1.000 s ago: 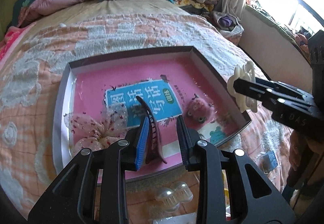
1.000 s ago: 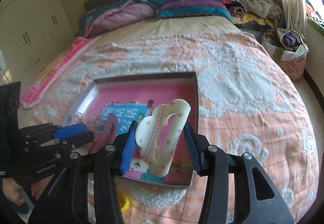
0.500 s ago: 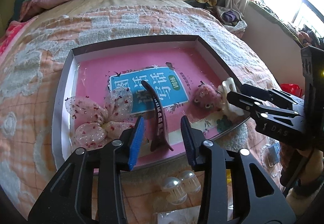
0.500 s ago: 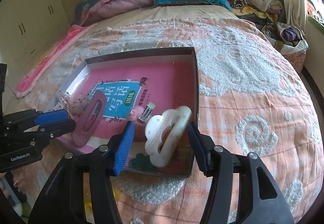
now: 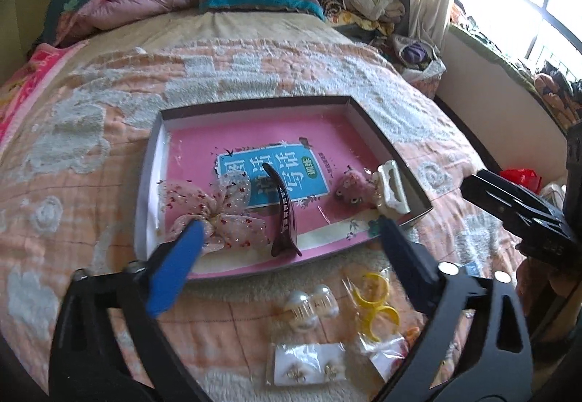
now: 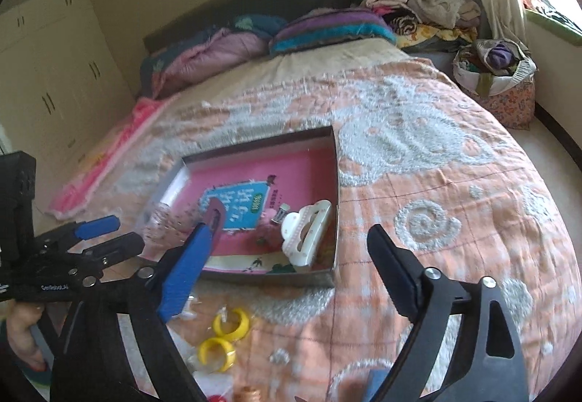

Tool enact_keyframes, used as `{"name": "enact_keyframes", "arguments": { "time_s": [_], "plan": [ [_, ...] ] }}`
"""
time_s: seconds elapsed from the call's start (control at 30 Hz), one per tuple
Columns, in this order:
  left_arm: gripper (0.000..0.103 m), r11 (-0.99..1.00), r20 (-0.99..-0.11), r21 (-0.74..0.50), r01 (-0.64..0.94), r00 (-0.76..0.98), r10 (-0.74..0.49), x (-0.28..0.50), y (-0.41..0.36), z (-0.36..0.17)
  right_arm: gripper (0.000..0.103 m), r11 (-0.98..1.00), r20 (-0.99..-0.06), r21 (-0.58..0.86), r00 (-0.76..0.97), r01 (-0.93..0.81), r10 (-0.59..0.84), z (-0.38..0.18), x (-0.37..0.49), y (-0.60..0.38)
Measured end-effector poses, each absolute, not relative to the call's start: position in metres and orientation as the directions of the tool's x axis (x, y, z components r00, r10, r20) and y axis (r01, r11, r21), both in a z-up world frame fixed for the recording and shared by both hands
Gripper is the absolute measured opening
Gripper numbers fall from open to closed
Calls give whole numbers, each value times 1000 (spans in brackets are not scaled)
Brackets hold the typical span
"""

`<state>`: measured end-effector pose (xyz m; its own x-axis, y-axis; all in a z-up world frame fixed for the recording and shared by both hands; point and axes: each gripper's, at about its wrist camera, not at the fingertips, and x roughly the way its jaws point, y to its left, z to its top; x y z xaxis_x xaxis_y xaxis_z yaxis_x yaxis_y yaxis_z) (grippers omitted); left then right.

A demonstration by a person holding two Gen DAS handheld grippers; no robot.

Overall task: Organize jewelry
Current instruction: 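Withdraw both tools from the box toward the remaining jewelry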

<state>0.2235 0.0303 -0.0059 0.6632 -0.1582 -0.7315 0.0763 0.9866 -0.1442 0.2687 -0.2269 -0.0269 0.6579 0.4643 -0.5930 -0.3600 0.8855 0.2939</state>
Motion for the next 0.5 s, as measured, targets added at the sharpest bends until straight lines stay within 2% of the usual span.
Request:
{"name": "enact_keyframes", "arguments": {
  "time_s": [0.33,0.5],
  "plan": [
    [94,992,-691,-114,51,713,-116,185,32,26,90,870,-511,317,705,-377,491,15,224,-246],
    [94,991,-664,-120,51,739,-118,166,33,41,90,875,-498,308,720,-373,482,28,206,-253]
  ]
}}
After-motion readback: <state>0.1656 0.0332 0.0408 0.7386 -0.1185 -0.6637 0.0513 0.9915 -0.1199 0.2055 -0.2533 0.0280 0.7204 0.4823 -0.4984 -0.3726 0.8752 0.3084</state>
